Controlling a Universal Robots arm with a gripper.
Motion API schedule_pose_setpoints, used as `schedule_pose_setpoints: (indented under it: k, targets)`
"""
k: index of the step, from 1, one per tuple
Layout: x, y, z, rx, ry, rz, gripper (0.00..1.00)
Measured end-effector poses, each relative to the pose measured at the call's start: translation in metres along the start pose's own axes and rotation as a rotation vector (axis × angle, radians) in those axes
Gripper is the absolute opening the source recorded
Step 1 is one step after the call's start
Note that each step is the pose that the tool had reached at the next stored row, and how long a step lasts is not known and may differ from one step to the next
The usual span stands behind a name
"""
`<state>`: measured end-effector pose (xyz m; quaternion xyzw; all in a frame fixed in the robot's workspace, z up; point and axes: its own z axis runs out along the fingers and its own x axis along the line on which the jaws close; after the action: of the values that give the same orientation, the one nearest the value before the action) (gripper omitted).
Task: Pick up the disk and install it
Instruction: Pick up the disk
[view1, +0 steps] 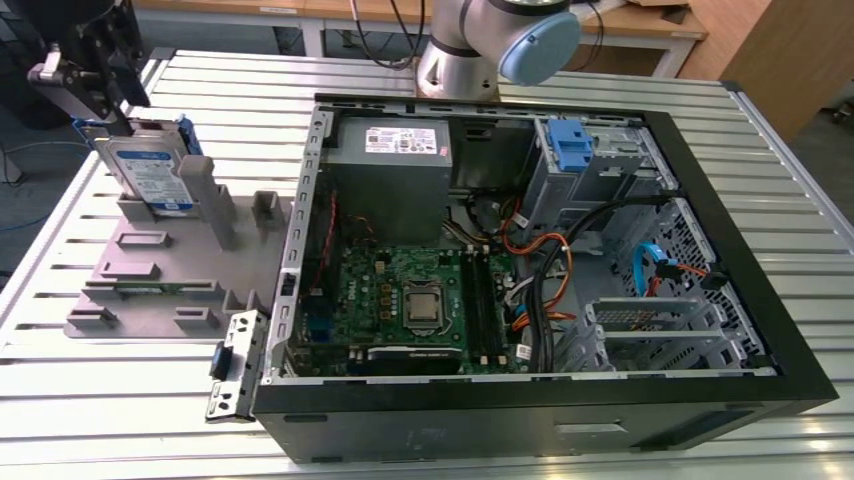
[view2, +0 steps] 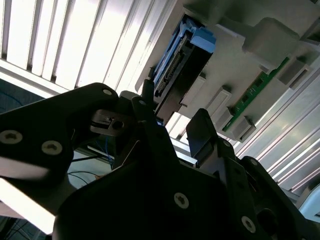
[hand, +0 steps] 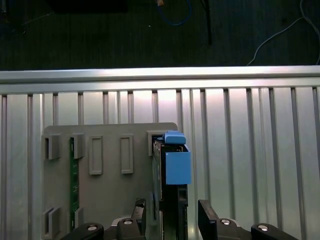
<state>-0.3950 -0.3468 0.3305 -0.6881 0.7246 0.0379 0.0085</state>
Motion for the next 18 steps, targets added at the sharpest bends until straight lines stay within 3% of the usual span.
schedule_pose_setpoints:
  k: [11,13,14,18]
  targets:
    - [0.0008,0.0033,0.0130,0.0017,0.0019,-0.026,0.53]
    - [0.0010,0.0033,0.0154,0.0015,0.0025,-0.041,0.53]
    - [0.0012,0.0033,0.0200,-0.0003,0.0039,-0.076,0.53]
    - [0.0010,0.0031,0.0252,-0.0023,0.0055,-0.114,0.53]
